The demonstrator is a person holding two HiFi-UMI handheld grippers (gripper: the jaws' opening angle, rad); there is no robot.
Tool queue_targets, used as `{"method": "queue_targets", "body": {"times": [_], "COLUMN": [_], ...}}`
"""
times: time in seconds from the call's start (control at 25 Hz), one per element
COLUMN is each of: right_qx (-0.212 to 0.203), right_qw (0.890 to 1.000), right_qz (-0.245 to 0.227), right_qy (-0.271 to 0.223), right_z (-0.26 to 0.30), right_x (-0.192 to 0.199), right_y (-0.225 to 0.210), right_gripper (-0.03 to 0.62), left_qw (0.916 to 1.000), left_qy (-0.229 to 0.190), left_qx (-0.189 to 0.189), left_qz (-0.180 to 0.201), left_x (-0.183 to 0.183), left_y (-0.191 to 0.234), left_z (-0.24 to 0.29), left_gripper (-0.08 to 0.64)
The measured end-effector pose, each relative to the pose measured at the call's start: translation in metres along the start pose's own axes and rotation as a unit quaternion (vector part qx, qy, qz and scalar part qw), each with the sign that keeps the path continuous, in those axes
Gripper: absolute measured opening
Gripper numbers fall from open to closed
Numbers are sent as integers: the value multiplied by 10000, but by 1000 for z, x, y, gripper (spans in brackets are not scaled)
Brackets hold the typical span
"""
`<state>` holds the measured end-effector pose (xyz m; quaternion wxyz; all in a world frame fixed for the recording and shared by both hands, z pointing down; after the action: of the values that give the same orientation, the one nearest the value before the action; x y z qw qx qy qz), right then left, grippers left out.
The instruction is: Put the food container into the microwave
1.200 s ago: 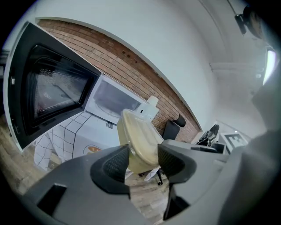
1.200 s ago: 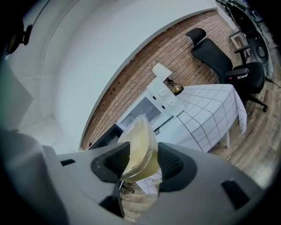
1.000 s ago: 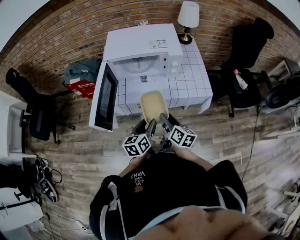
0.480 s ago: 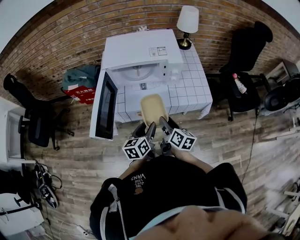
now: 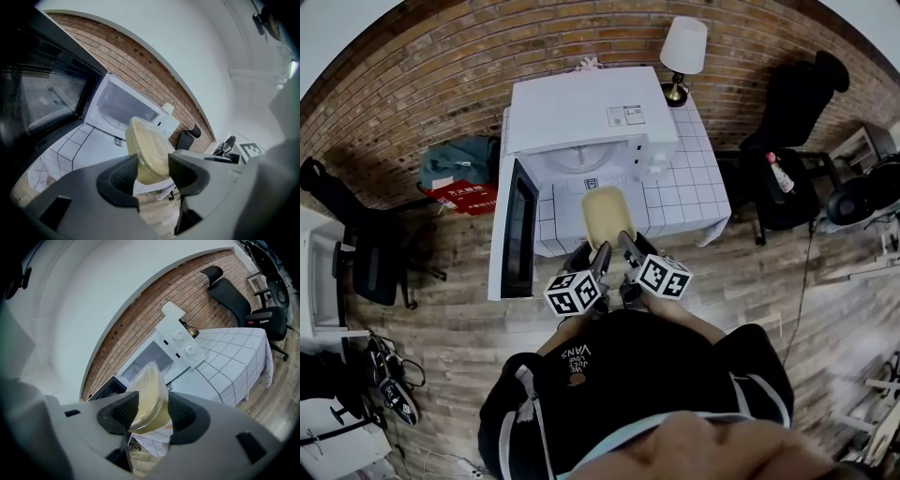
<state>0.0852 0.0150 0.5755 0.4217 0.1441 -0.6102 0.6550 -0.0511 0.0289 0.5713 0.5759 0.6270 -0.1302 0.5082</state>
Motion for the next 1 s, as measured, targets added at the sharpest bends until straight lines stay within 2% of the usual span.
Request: {"method": "queue_targets", "body": {"times": [0.4,1.0], "right_qx": [123,184], "right_qw": [9999,9997], "right_qz": [61,103], "right_qy": [-83,150], "right_z": [47,89], "right_x": [4,2], "right_y": [11,7], "right_gripper": [179,179], "left_qw": [9998,9996], "left_qy": [102,261], "left_qx": [138,38], "left_qz": [71,-78], "left_x": [-29,-40], "left_y": [35,61], "left_z": [27,58], "left_gripper": [210,210]}}
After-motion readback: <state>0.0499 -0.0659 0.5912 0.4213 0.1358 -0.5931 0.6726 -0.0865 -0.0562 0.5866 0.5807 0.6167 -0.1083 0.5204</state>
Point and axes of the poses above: the fingertips, and each gripper's own axes: z forward along the fingers, y to its left, x out of its underside, the point moved 5 cm from there along -z, backward along the fingers, and after that the axes turned 10 degrees about -y, right-handed, at the moved point
